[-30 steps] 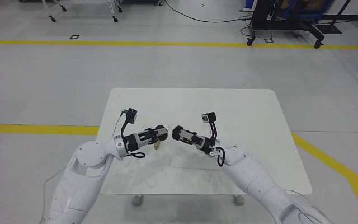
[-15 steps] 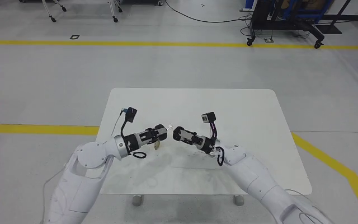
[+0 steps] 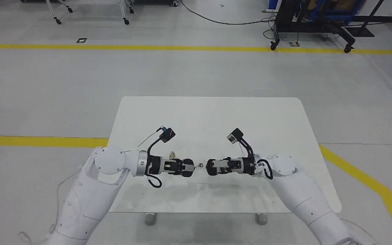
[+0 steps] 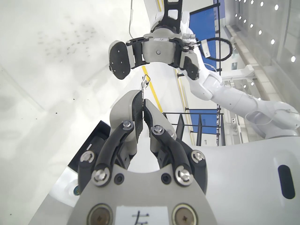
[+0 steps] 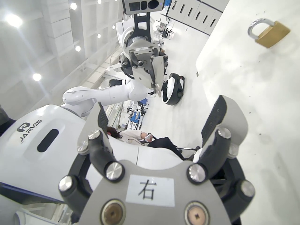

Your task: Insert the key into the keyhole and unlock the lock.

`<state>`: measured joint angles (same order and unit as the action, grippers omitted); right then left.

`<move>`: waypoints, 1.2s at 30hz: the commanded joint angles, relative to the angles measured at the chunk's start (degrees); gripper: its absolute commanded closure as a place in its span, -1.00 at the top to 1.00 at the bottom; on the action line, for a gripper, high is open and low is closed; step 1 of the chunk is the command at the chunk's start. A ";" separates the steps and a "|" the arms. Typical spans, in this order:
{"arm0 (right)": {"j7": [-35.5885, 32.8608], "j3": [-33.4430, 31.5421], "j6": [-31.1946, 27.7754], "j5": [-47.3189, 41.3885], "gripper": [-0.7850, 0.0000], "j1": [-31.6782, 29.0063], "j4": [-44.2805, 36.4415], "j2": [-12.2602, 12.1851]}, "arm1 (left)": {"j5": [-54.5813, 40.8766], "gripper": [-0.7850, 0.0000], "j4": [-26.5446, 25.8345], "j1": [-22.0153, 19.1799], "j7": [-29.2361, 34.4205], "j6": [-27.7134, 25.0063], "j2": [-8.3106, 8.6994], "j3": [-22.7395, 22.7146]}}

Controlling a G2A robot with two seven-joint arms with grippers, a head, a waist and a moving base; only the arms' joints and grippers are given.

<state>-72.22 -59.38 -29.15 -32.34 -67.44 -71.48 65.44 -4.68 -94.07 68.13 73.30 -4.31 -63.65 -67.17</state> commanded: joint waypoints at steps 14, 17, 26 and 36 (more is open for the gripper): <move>0.71 2.35 0.68 -0.62 -0.14 1.63 2.58 0.81 | 0.16 -1.00 0.93 -1.79 -0.39 -0.66 0.31 2.65; 0.52 2.84 0.43 -0.68 -0.15 2.02 2.80 1.00 | 0.18 -1.00 0.95 -1.94 -0.46 -0.75 0.41 2.96; -0.65 3.24 0.73 -0.75 -1.00 2.09 2.48 1.06 | 0.14 -1.00 0.81 -2.09 -1.15 -0.60 0.74 3.51; -0.55 2.99 0.86 0.50 -1.00 1.84 1.74 0.87 | 2.16 1.00 0.24 -2.36 -2.46 -0.78 1.17 3.61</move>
<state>-72.96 -56.20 -28.03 -31.96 -65.54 -69.71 66.36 -2.50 -93.87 65.76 70.94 -5.18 -62.49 -63.50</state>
